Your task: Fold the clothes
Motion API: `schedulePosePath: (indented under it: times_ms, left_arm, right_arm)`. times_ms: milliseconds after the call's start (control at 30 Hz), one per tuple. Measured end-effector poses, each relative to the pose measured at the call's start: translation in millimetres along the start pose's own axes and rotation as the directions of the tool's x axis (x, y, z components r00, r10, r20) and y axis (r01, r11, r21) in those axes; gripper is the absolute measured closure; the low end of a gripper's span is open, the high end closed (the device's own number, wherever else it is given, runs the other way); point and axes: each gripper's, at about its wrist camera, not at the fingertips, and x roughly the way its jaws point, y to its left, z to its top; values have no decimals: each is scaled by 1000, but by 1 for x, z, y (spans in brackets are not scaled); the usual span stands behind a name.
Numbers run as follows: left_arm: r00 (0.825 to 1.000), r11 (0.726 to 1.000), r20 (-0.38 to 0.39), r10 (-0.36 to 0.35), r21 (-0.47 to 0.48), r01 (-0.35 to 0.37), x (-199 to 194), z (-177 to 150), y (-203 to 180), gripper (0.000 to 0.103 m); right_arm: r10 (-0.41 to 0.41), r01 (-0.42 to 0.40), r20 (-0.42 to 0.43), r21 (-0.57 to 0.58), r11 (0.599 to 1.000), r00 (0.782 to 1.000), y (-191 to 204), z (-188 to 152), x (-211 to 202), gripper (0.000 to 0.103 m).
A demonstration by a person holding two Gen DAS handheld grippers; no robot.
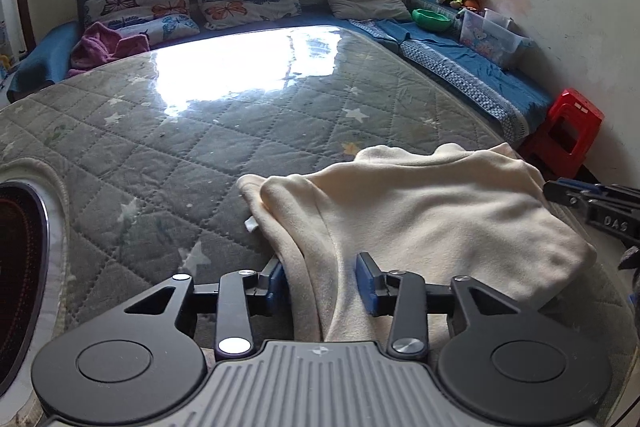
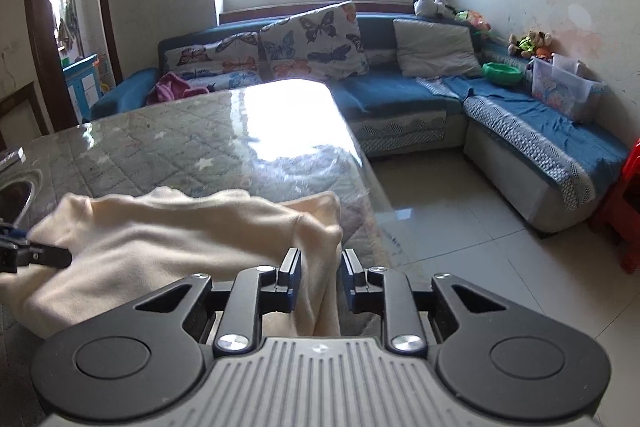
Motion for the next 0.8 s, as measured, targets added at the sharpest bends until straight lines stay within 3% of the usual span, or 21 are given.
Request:
schedulePosePath:
  times_ms: [367, 633, 800]
  left_arm:
    - [998, 998, 12, 58, -24, -58, 0, 11, 14, 60]
    - [996, 996, 9, 92, -11, -92, 10, 22, 20, 60]
    - [996, 996, 51, 78, 26, -80, 4, 34, 13, 60]
  right_arm:
    - [70, -70, 7, -36, 997, 997, 24, 12, 16, 82]
    - [48, -50, -47, -32, 998, 998, 25, 14, 48, 83]
    - [64, -65, -26, -44, 997, 998, 28, 17, 45, 83]
